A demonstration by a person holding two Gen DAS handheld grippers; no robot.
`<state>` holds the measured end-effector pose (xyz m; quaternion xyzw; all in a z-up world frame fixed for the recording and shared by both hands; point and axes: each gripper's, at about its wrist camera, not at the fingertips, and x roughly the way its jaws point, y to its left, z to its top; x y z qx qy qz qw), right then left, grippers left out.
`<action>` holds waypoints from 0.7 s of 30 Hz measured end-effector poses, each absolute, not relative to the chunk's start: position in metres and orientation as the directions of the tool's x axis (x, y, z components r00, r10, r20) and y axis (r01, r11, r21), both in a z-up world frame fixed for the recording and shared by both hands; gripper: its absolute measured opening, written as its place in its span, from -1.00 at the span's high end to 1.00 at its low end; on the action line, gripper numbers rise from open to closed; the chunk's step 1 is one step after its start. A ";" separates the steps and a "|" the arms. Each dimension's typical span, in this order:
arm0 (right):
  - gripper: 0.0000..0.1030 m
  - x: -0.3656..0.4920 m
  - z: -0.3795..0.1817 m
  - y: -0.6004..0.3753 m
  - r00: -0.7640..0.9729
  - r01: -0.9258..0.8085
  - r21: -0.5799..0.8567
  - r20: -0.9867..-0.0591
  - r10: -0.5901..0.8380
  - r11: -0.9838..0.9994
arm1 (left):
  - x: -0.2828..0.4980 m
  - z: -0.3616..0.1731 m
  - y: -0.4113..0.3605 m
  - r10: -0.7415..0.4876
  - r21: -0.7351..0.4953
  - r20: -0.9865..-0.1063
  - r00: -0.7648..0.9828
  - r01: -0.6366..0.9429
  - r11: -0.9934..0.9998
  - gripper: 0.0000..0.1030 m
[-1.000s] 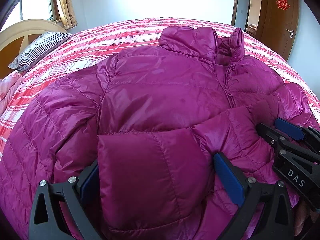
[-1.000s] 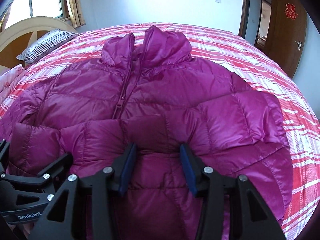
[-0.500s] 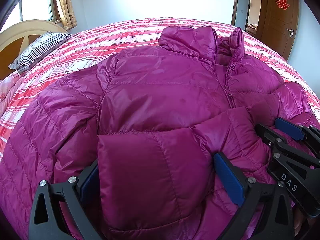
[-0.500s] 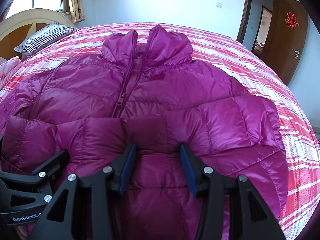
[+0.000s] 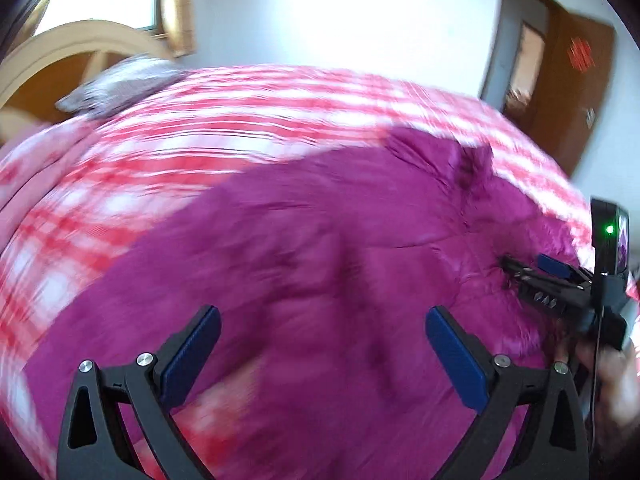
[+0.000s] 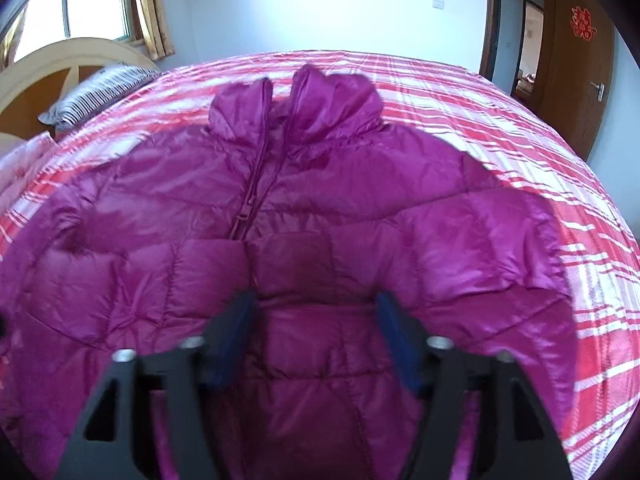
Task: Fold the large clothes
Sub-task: 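Grasp the other sleeve cuff with the left gripper and lift it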
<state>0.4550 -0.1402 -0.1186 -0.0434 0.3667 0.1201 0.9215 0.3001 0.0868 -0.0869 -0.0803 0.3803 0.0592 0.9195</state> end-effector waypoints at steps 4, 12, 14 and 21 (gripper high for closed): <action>-0.71 0.419 -0.087 -0.150 0.743 -0.287 0.056 -0.617 0.259 0.956 | 0.225 -0.085 0.149 0.132 -0.116 -0.680 0.722 -0.283 0.952 -0.98; -0.89 0.336 -0.071 -0.112 0.756 -0.462 -0.010 -0.527 0.388 0.887 | 0.169 -0.138 0.285 0.316 -0.153 -0.730 0.606 -0.595 0.789 -0.98; -0.89 0.323 -0.075 -0.100 0.747 -0.493 -0.029 -0.527 0.405 0.870 | 0.171 -0.144 0.292 0.267 -0.214 -0.728 0.632 -0.580 0.786 -0.93; -0.89 0.291 -0.090 -0.080 0.784 -0.512 -0.158 -0.488 0.384 0.845 | 0.180 -0.144 0.269 0.231 -0.181 -0.725 0.649 -0.503 0.845 0.52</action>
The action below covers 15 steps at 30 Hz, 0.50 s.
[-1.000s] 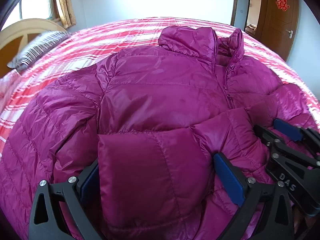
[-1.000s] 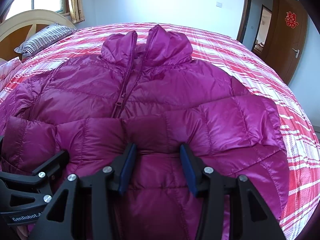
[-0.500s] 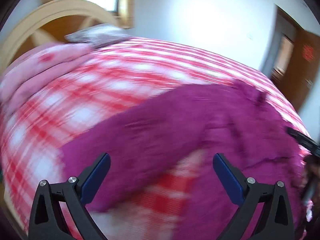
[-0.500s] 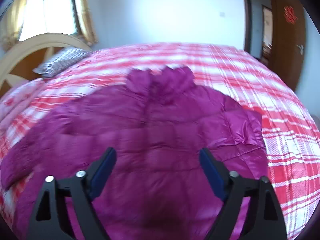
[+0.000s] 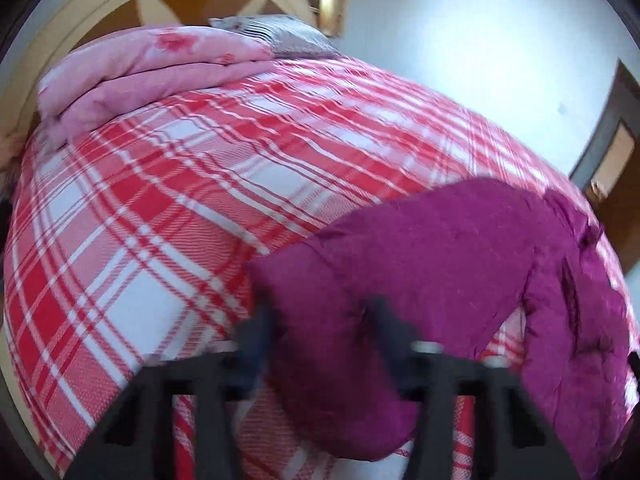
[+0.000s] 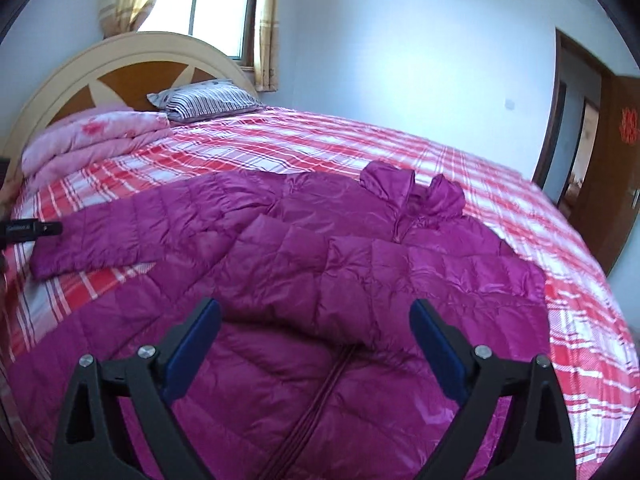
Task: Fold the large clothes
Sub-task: 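Grasp the other sleeve cuff with the left gripper and lift it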
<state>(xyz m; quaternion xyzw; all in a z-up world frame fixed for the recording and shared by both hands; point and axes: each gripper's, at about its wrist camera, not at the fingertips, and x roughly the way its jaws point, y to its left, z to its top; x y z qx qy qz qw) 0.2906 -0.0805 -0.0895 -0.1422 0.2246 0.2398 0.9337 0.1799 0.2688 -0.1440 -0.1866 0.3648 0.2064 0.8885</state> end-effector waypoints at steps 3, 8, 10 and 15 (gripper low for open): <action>-0.89 0.288 -0.088 -0.087 0.787 -0.506 -0.136 -0.476 0.392 0.852 | 0.181 -0.138 0.269 0.201 -0.201 -0.719 0.666 -0.475 0.857 0.80; -0.90 0.288 -0.080 -0.107 0.809 -0.458 -0.061 -0.441 0.388 0.887 | 0.179 -0.086 0.264 0.210 -0.231 -0.644 0.735 -0.449 0.863 0.82; -0.90 0.290 -0.078 -0.119 0.817 -0.432 -0.021 -0.433 0.381 0.902 | 0.179 -0.062 0.257 0.205 -0.240 -0.603 0.771 -0.421 0.875 0.83; -0.90 0.295 -0.073 -0.153 0.831 -0.358 0.097 -0.421 0.364 0.929 | 0.194 0.007 0.221 0.170 -0.236 -0.487 0.857 -0.316 0.919 0.83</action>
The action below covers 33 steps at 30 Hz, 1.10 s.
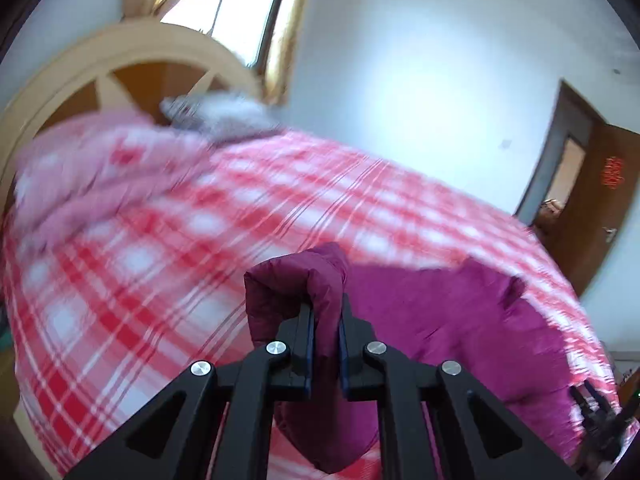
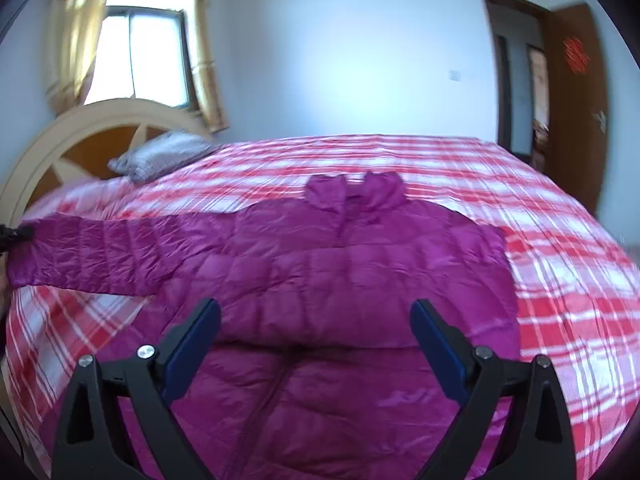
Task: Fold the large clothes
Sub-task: 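Grasp the other sleeve cuff with the left gripper and lift it, then fold the held sleeve over the jacket body and release it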
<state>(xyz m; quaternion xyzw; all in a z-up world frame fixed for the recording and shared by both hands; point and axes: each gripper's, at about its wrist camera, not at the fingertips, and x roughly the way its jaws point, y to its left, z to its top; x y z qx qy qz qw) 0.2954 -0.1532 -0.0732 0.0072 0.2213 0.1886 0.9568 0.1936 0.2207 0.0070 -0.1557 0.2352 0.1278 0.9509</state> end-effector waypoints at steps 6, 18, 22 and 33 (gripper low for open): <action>-0.93 0.303 -0.075 -0.195 0.843 -0.240 0.204 -0.440 0.308 0.949 | 0.232 0.061 0.147 0.038 -0.211 -0.398 0.917 -0.132 0.968 0.83; -0.93 0.308 -0.095 -0.247 0.850 -0.128 0.255 -0.469 0.239 0.958 | 0.303 0.025 0.001 -0.143 -0.112 -0.465 0.874 0.103 0.988 0.83; -0.93 0.312 -0.105 -0.260 0.846 -0.091 0.282 -0.483 0.223 0.955 | 0.328 -0.012 -0.045 -0.146 -0.065 -0.530 0.835 0.131 0.989 0.83; -0.93 0.320 -0.128 -0.281 0.815 -0.047 0.406 -0.513 0.270 0.913 | 0.336 -0.056 -0.122 -0.143 0.048 -0.618 0.773 0.219 0.975 0.00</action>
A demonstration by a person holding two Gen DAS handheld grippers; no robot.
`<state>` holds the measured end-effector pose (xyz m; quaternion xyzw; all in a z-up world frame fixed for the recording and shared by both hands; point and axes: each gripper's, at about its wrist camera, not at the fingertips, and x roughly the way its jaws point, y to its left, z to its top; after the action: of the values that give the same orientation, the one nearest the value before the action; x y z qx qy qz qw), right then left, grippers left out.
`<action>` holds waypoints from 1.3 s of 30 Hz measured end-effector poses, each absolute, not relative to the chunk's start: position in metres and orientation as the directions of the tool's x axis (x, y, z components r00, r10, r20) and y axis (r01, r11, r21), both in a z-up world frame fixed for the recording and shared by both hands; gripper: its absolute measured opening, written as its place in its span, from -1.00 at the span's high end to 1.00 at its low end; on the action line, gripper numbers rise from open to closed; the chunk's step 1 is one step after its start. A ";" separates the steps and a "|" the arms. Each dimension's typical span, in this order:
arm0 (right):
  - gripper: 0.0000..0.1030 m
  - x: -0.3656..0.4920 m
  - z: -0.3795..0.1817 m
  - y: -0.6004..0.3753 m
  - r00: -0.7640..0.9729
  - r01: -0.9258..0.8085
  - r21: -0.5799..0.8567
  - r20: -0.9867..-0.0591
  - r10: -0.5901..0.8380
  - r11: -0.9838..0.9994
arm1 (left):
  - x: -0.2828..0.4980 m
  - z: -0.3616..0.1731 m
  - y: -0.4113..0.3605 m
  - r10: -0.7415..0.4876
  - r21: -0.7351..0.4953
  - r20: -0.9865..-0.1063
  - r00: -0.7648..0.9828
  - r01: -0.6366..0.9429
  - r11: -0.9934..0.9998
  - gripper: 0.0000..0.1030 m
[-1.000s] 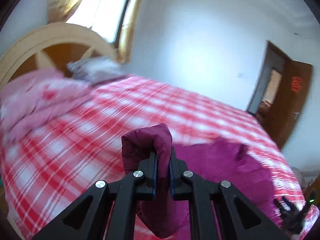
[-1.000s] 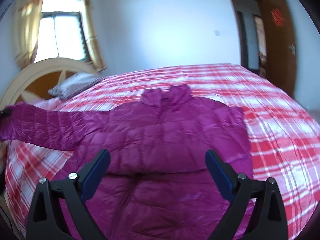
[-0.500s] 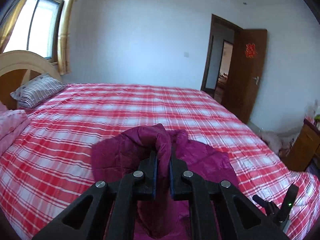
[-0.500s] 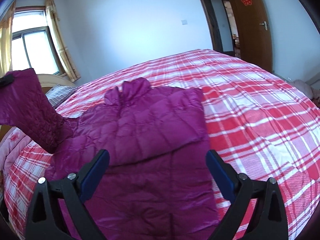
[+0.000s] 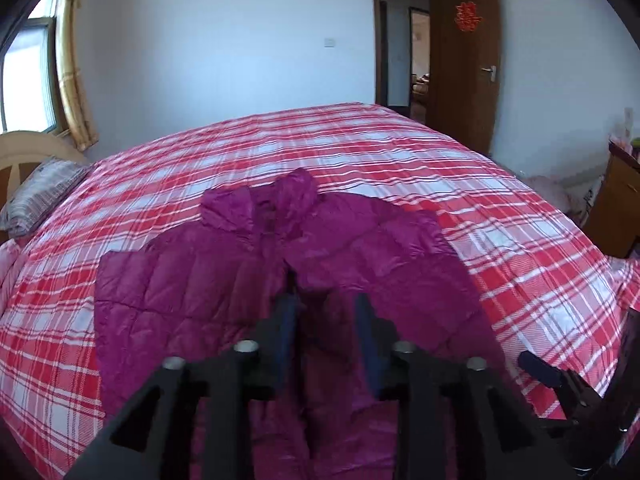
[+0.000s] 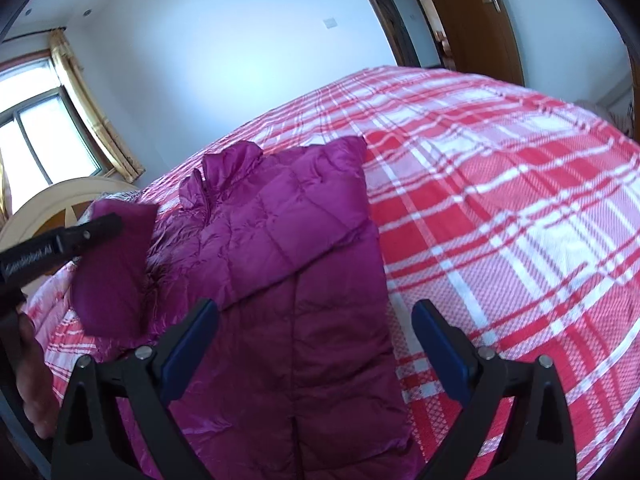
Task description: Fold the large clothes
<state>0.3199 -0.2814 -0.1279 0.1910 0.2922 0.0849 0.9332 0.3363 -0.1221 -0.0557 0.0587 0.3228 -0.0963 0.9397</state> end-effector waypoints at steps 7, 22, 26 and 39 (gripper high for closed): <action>-0.99 0.319 -0.135 -0.293 0.814 -0.028 0.470 -0.502 0.293 0.882 | 0.308 -0.037 -0.145 -0.161 0.138 -0.519 0.839 0.268 0.954 -0.69; -0.56 0.321 -0.012 -0.208 0.852 -0.219 0.191 -0.441 0.283 0.957 | 0.405 -0.078 0.064 0.250 0.196 -0.560 0.790 -0.167 0.966 -0.69; -0.55 0.360 -0.025 -0.155 0.817 -0.252 0.161 -0.493 0.299 0.954 | 0.431 -0.093 0.070 0.244 0.149 -0.590 0.770 -0.193 0.970 -0.69; -0.53 0.410 -0.108 -0.123 0.727 -0.246 0.094 -0.641 0.248 0.965 | 0.460 -0.160 0.072 0.198 0.142 -0.712 0.674 -0.139 0.980 -0.78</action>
<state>0.4097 -0.1232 -0.1084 0.0011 0.3449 0.1329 0.9292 0.4603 0.0720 -0.1598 0.0381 0.3931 0.0922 0.9141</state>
